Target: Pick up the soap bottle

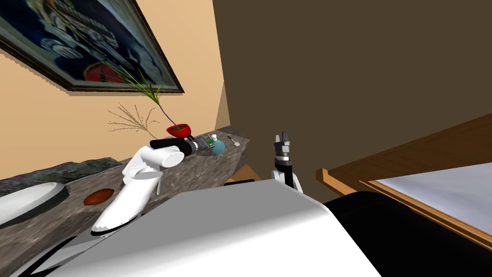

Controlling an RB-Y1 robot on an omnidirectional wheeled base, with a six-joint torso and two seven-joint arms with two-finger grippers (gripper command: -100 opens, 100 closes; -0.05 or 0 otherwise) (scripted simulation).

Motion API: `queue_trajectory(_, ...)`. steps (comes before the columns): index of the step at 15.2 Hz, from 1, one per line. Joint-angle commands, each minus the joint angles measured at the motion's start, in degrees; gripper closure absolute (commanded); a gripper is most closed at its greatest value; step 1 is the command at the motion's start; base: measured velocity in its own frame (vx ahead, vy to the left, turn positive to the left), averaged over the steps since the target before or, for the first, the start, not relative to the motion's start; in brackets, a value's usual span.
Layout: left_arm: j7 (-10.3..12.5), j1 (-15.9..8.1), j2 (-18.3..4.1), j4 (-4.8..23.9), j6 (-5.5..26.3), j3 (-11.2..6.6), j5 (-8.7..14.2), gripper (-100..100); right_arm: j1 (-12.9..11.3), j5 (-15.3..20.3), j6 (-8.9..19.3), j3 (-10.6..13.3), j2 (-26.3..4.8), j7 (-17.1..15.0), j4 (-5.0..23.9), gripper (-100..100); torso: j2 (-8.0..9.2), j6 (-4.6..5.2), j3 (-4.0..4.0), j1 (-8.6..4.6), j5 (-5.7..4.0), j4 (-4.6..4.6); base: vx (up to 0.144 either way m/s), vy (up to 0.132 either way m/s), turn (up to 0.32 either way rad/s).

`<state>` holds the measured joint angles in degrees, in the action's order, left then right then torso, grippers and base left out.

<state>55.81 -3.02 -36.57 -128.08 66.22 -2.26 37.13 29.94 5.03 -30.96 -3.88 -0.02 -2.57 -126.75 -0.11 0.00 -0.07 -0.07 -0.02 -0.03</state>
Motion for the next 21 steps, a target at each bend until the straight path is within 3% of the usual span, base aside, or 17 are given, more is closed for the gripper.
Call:
queue_trajectory(1, 0.86, -0.58, -0.35, 0.17, 2.62, -0.05, 0.49, -100, 0.00, 0.00, 0.00, 0.00, 0.00, 0.00, 0.00, 0, 0.00, 0.00, 0.00, 0.00, 0.00, 0.00, 0.022, -0.004, -0.023)
queue_trajectory(2, 0.86, -0.58, -0.35, 0.17, 2.62, -0.05, 0.49, -100, 0.00, 0.00, 0.00, 0.00, 0.00, 0.00, 0.00, 0, 0.01, -0.01, 0.00, 0.02, 0.00, 0.00, 0.013, -0.002, 0.007)
queue_trajectory(3, 2.88, -1.98, -1.21, 0.67, 4.71, -0.09, 1.76, -100, 0.00, 0.00, 0.00, 0.00, 0.00, 0.00, 0.00, 0, 0.03, -0.02, 0.02, 0.03, 0.01, 0.01, 0.020, -0.006, -0.043)
queue_trajectory(5, 2.88, -1.98, -1.21, 0.67, 6.34, -0.09, 1.76, -100, 0.00, 0.00, 0.00, 0.00, 0.00, 0.00, 0.00, 0, 0.01, 0.00, 0.00, 0.02, 0.00, 0.00, 0.026, -0.006, -0.034)
queue_trajectory(6, 4.83, -3.34, -2.01, 1.17, 7.89, -0.13, 2.97, -100, 0.00, 0.00, 0.00, 0.00, 0.00, 0.00, 0.00, 0, 0.01, -0.01, 0.00, 0.02, 0.01, 0.00, 0.026, -0.011, -0.047)
queue_trajectory(8, 4.83, -3.34, -2.01, 1.17, 9.92, -0.13, 2.97, -100, 0.00, 0.00, 0.00, 0.00, 0.00, 0.00, 0.00, 0, -0.01, 0.00, -0.01, -0.01, 0.00, 0.00, 0.028, -0.011, -0.036)
queue_trajectory(9, 6.69, -4.63, -2.75, 1.63, 11.36, -0.16, 4.14, -100, 0.00, 0.00, 0.00, 0.00, 0.00, 0.00, 0.00, 0, 0.00, -0.01, 0.00, 0.00, 0.00, 0.00, 0.027, -0.012, -0.045)
queue_trajectory(11, 6.69, -4.63, -2.75, 1.63, 13.34, -0.16, 4.14, -100, 0.00, 0.00, 0.00, 0.00, 0.00, 0.00, 0.00, 0, -0.01, -0.01, -0.01, -0.01, 0.00, 0.00, 0.026, -0.009, -0.032)
queue_trajectory(12, 8.46, -5.85, -3.42, 2.07, 14.91, -0.20, 5.25, -100, 0.00, 0.00, 0.00, 0.00, 0.00, 0.00, 0.00, 0, 0.00, -0.01, 0.00, 0.00, 0.00, 0.00, 0.031, -0.010, -0.036)
queue_trajectory(14, 8.46, -5.85, -3.42, 2.07, 16.59, -0.20, 5.25, -100, 0.00, 0.00, 0.00, 0.00, 0.00, 0.00, 0.00, 0, -0.02, -0.01, -0.01, -0.01, 0.00, -0.01, 0.027, -0.010, -0.030)
queue_trajectory(15, 10.13, -7.01, -4.03, 2.48, 18.28, -0.23, 6.29, -100, 0.00, 0.00, 0.00, 0.00, 0.00, 0.00, 0.00, 0, 0.00, -0.01, 0.00, 0.00, 0.00, 0.00, 0.026, -0.010, -0.042)
queue_trajectory(17, 10.13, -7.01, -4.03, 2.48, 19.65, -0.23, 6.29, -100, 0.00, 0.00, 0.00, 0.00, 0.00, 0.00, 0.00, 0, -0.01, -0.01, 0.00, 0.00, 0.00, 0.00, 0.025, -0.009, -0.030)
queue_trajectory(18, 11.69, -8.09, -4.57, 2.85, 21.57, -0.26, 7.27, -100, 0.00, 0.00, 0.00, 0.00, 0.00, 0.00, 0.00, 0, 0.01, -0.02, 0.01, 0.00, 0.00, 0.00, 0.022, -0.010, -0.034)
queue_trajectory(21, 13.14, -9.08, -5.03, 3.19, 25.07, -0.29, 8.18, -100, 0.00, 0.00, 0.00, 0.00, 0.00, 0.00, 0.00, 0, -0.01, 0.00, 0.00, -0.01, 0.00, 0.00, 0.030, -0.011, -0.045)
